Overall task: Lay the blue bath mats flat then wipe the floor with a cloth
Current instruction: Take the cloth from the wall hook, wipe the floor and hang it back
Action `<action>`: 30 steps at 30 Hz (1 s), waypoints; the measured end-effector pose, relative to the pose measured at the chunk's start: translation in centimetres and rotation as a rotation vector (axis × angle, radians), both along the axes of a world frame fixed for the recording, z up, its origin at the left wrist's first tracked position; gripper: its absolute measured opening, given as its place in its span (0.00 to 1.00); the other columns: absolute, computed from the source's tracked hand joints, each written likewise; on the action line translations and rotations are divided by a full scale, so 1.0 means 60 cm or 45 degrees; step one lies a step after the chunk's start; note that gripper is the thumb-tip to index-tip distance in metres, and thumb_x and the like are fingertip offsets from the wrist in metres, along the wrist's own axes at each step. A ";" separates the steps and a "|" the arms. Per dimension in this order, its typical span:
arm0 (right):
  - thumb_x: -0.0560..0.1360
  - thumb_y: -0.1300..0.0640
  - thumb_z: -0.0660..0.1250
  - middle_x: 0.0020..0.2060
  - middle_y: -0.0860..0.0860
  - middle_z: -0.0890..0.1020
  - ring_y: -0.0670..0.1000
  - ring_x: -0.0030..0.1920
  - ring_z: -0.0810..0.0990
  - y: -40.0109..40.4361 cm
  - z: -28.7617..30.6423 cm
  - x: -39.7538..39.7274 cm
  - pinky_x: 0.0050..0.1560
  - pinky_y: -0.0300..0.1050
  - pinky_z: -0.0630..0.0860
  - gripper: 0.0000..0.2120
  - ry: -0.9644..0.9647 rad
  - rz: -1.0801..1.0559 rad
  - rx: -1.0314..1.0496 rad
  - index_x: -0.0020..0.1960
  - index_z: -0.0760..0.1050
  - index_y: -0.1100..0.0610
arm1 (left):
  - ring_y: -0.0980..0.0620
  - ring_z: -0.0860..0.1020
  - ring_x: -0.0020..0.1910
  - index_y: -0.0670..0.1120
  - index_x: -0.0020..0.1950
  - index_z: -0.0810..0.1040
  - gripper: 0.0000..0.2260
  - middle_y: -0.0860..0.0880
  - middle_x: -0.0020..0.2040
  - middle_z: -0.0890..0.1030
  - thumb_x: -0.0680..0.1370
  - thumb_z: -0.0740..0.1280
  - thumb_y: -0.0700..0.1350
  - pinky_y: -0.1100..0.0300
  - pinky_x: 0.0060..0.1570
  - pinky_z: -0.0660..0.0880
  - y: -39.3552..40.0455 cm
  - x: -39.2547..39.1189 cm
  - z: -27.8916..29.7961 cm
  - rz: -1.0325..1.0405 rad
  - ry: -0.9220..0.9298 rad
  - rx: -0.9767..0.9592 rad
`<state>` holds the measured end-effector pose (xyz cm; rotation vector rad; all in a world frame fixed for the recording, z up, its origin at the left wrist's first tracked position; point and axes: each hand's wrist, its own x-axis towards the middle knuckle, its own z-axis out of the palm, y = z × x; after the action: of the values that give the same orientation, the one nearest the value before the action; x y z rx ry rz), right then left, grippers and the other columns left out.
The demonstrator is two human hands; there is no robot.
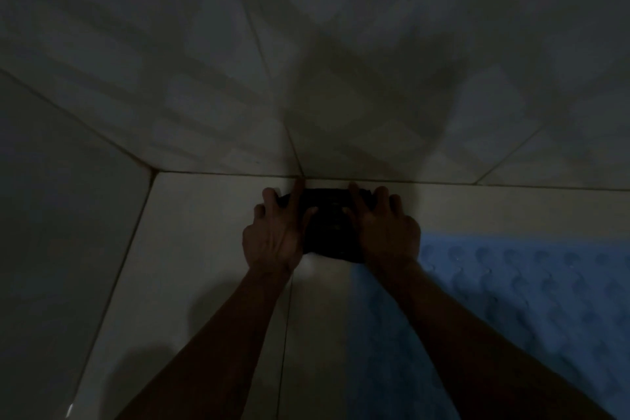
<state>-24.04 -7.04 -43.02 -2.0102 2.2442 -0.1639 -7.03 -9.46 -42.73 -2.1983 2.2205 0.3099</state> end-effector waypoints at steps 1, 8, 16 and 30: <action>0.81 0.46 0.61 0.53 0.60 0.79 0.63 0.51 0.79 0.007 0.000 0.002 0.36 0.50 0.74 0.21 0.006 -0.026 -0.044 0.71 0.72 0.51 | 0.43 0.74 0.58 0.63 0.79 0.53 0.27 0.46 0.68 0.65 0.81 0.53 0.66 0.53 0.38 0.69 0.004 -0.001 0.002 0.012 0.001 -0.012; 0.80 0.42 0.59 0.51 0.58 0.80 0.61 0.46 0.78 0.028 -0.004 0.006 0.43 0.52 0.71 0.22 0.041 -0.105 -0.060 0.71 0.71 0.47 | 0.42 0.73 0.57 0.62 0.77 0.60 0.21 0.45 0.65 0.68 0.83 0.52 0.60 0.53 0.35 0.71 0.026 -0.004 0.001 0.017 -0.066 -0.075; 0.82 0.40 0.51 0.63 0.56 0.73 0.61 0.53 0.77 0.003 -0.002 -0.029 0.43 0.52 0.74 0.24 -0.080 -0.079 0.040 0.76 0.61 0.45 | 0.41 0.78 0.50 0.62 0.79 0.57 0.23 0.43 0.66 0.66 0.83 0.52 0.60 0.48 0.43 0.78 0.006 -0.035 0.000 0.021 0.125 -0.053; 0.82 0.40 0.52 0.67 0.56 0.70 0.62 0.54 0.78 0.030 0.012 -0.189 0.42 0.51 0.76 0.23 -0.155 -0.167 0.027 0.76 0.60 0.41 | 0.38 0.79 0.49 0.63 0.75 0.61 0.21 0.43 0.67 0.64 0.82 0.53 0.63 0.53 0.44 0.71 0.005 -0.188 0.005 -0.096 0.133 0.044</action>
<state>-35.37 -5.23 -42.27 -1.7913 2.2909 -0.2662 -18.33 -9.15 -42.42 -2.1216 2.3248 0.4679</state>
